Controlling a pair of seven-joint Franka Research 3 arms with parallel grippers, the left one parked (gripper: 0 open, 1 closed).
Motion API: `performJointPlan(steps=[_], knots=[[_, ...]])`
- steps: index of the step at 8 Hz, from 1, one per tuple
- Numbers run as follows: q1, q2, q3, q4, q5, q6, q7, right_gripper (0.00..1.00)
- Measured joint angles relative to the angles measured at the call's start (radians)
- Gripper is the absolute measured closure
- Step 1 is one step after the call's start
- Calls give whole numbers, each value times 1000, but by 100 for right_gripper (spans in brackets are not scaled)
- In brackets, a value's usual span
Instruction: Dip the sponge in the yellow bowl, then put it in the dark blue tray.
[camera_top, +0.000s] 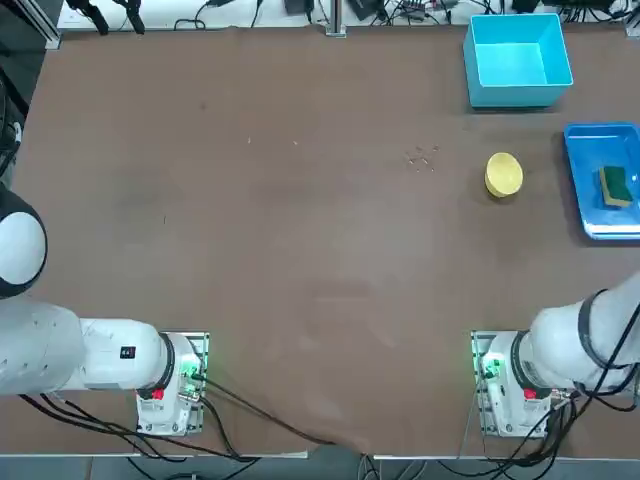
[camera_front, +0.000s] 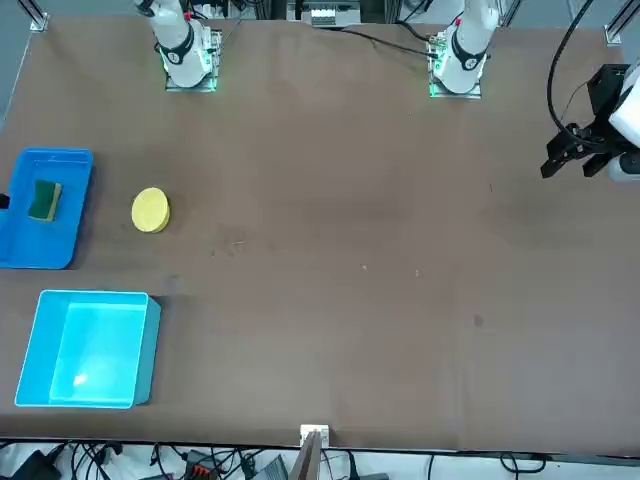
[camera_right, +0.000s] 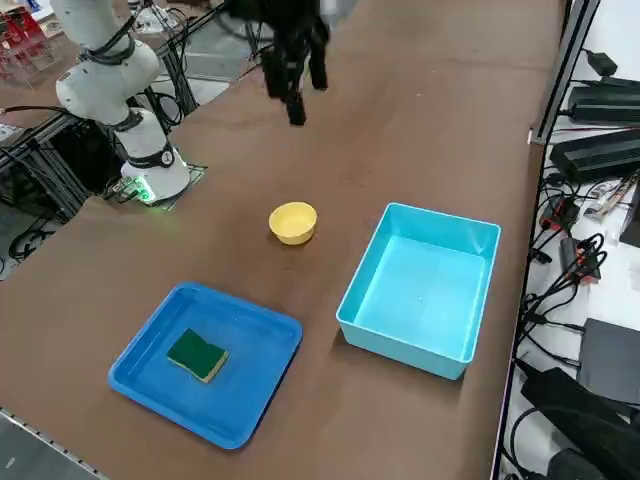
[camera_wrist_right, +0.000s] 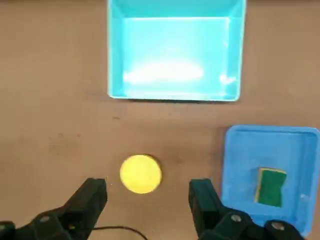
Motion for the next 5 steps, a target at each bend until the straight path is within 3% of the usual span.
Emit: performJointPlan(steps=[5], knots=[[202, -182, 4, -245, -93, 46, 171, 0]])
